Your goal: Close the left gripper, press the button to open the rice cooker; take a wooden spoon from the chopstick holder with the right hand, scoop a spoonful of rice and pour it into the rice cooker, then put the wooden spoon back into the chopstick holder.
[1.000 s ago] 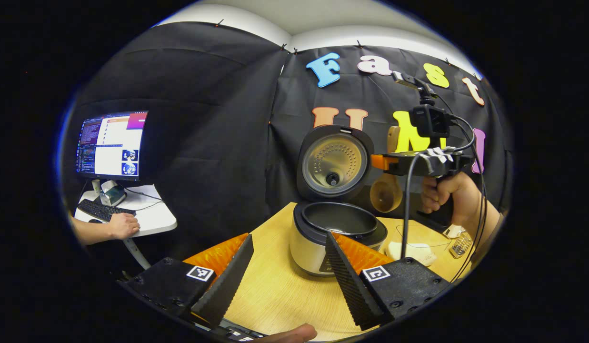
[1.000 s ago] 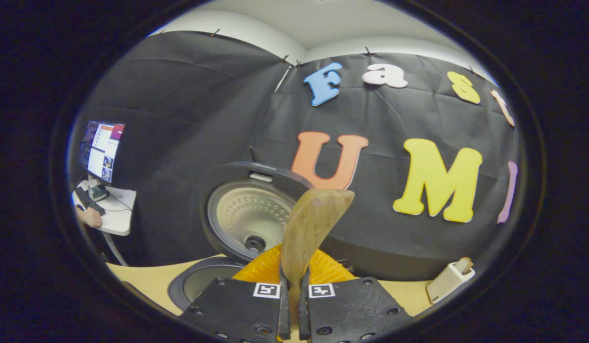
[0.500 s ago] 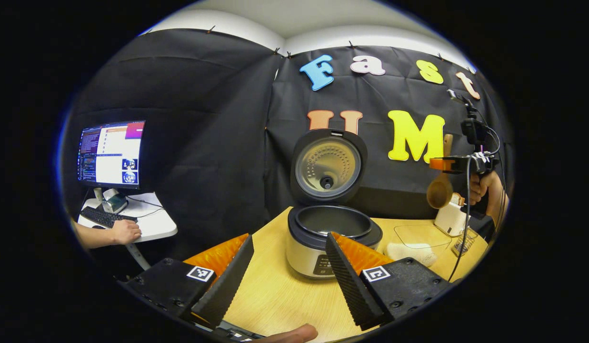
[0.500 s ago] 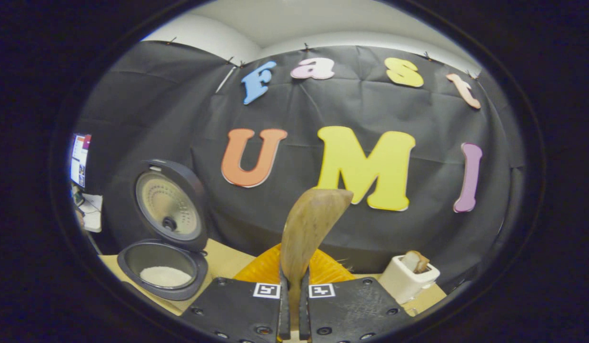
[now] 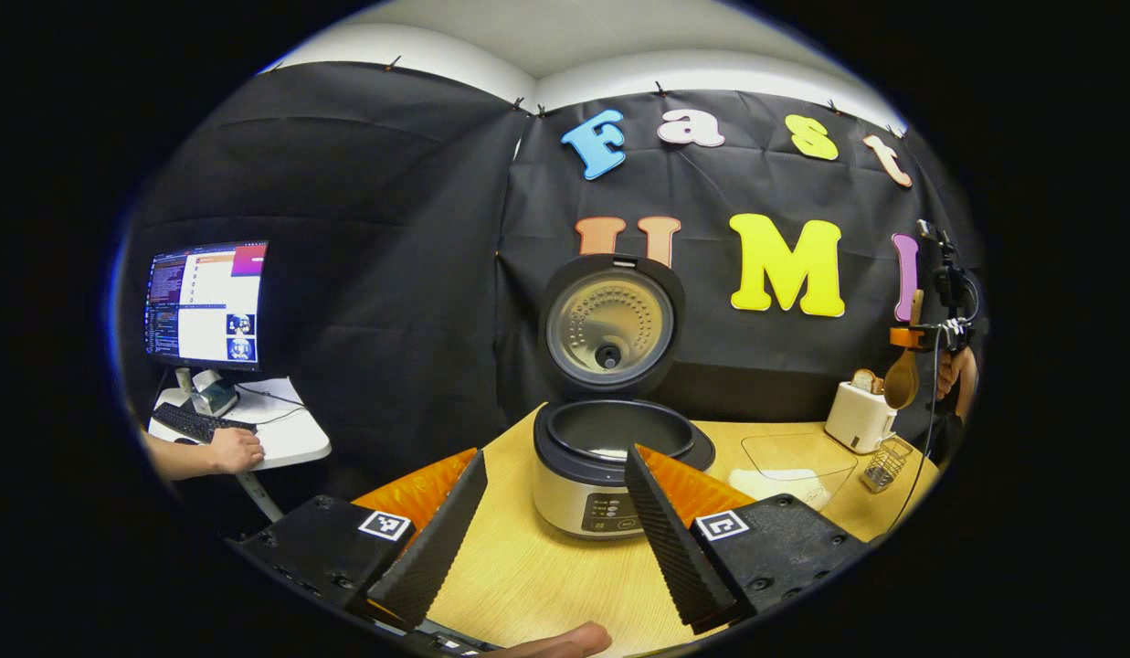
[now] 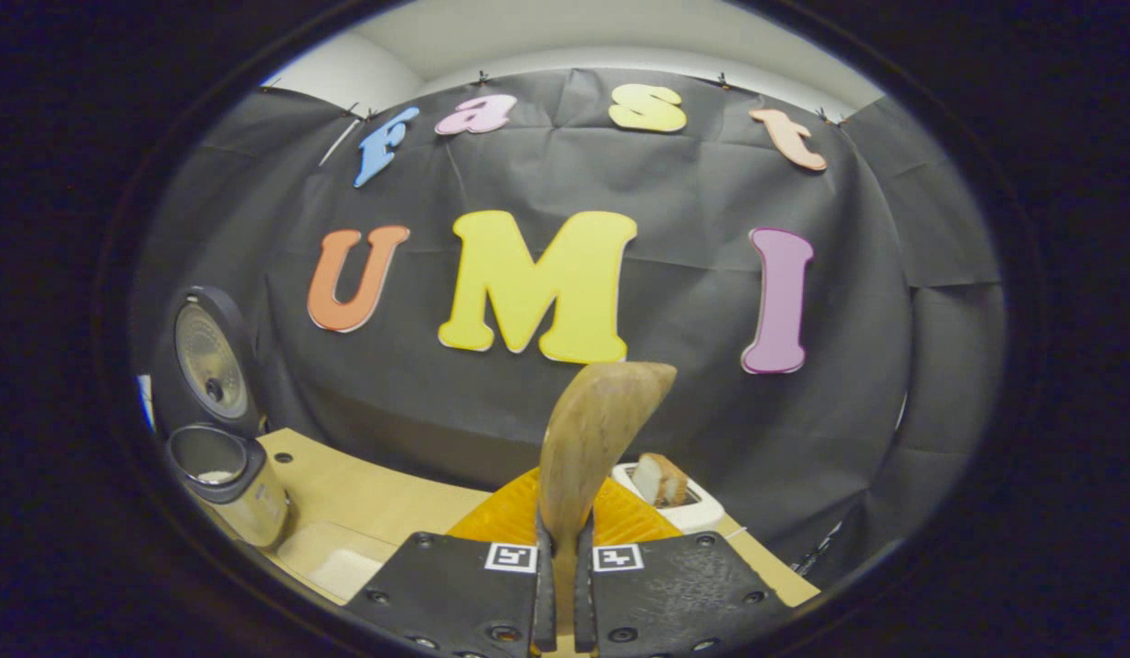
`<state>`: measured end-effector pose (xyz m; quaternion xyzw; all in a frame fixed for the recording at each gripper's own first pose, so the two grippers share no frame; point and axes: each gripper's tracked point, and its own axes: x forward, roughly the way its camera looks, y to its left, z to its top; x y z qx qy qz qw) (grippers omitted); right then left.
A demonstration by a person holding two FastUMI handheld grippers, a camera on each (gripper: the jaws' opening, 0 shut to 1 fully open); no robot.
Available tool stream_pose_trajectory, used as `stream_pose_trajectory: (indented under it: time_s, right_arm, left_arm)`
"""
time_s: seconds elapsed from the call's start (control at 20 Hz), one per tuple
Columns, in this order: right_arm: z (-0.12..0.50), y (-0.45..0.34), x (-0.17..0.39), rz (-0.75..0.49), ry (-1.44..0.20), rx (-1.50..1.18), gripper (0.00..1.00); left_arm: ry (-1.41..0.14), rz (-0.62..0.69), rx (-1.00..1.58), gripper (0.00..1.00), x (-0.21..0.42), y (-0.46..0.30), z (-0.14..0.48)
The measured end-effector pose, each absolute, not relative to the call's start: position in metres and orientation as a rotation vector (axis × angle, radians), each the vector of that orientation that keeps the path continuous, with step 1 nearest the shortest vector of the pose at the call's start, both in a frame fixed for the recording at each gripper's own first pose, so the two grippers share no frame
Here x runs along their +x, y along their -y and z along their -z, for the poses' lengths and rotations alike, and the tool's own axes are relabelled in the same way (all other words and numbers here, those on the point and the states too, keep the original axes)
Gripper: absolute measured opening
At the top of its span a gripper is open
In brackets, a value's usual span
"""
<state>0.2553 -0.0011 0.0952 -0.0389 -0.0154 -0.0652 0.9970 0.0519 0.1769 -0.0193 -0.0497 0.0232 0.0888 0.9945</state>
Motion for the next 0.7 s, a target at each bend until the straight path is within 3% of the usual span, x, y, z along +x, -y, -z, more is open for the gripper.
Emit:
stream_pose_trajectory:
  time_s: [0.7]
  right_arm:
    - [0.029, 0.098, 0.295, 0.234, -0.216, 0.012, 0.10]
  left_arm:
    - [-0.064, -0.177, -0.074, 0.97, 0.057, -0.170, 0.024]
